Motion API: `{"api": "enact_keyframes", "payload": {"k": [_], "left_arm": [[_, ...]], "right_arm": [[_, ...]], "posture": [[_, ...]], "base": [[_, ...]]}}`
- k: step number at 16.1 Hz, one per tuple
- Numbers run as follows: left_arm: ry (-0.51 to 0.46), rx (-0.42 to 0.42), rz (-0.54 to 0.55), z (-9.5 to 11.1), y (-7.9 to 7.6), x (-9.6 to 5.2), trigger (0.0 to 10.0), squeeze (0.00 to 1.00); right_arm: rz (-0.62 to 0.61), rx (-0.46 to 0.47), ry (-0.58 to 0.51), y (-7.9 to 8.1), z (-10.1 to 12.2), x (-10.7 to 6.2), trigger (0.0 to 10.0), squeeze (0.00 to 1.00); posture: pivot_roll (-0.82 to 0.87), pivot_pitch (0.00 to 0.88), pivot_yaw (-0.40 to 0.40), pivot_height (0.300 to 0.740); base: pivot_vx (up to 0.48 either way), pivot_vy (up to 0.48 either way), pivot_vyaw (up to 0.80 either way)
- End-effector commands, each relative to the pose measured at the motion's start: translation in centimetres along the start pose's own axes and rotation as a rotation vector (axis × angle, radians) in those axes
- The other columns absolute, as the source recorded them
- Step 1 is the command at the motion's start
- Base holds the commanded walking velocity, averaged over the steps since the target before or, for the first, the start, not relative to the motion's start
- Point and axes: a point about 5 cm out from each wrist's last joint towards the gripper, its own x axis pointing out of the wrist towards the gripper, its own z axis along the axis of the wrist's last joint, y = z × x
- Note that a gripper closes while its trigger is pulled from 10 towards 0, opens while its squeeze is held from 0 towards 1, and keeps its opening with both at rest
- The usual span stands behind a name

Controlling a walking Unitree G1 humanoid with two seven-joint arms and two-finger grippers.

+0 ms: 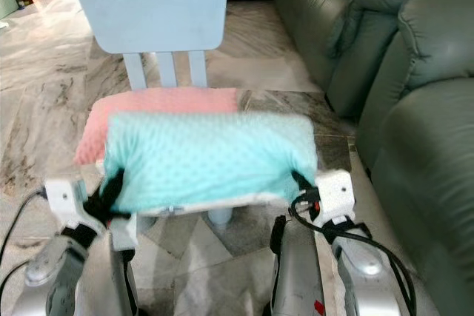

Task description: Move the pillow to the sofa

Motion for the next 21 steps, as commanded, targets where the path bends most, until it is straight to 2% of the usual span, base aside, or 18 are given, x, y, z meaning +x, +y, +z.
{"api": "enact_keyframes", "payload": {"k": [1,2,3,4,6,12,21], "left_arm": [[0.036,0.043,0.076,-0.6,1.5,-1.2,0.0,0.0],[0.058,0.068,0.062,-0.8,1.2,-1.3,6.9,0.0],[0.062,0.081,0.059,-0.7,1.1,-1.4,10.0,0.0],[0.06,0.083,0.06,-0.7,1.1,-1.4,10.0,0.0],[0.055,0.09,0.077,-0.6,1.2,-1.4,10.0,0.0],[0.011,0.089,0.068,0.4,0.9,0.1,10.0,0.0],[0.015,0.088,0.059,0.4,0.5,0.2,10.0,0.0]], "right_arm": [[-0.102,-0.023,0.025,-1.5,-0.1,-0.6,0.0,0.0],[-0.105,-0.038,0.034,-1.4,0.1,-0.4,3.8,0.0],[-0.101,-0.042,0.034,-1.4,0.3,-0.3,4.7,0.0],[-0.099,-0.047,0.039,-1.4,0.4,-0.3,10.0,0.0],[-0.095,-0.034,0.039,-1.4,0.6,-0.1,10.0,0.0],[-0.096,-0.01,-0.01,-1.2,1.9,0.7,10.0,0.0],[-0.085,0.018,-0.014,-0.8,2.4,0.8,10.0,0.0]], "posture": [[-0.14,0.0,0.001,0.39],[-0.14,0.0,-0.001,0.39],[-0.14,0.0,-0.004,0.39],[-0.14,0.0,-0.006,0.39],[-0.13,0.0,-0.009,0.39],[-0.13,0.0,-0.014,0.39],[-0.14,0.0,-0.009,0.39]], "base": [[0.0,0.0,0.0],[0.0,0.0,0.0],[0.0,0.0,0.0],[0.0,0.0,0.0],[0.0,0.0,0.0],[0.0,0.0,0.0],[0.0,0.0,0.0]]}}
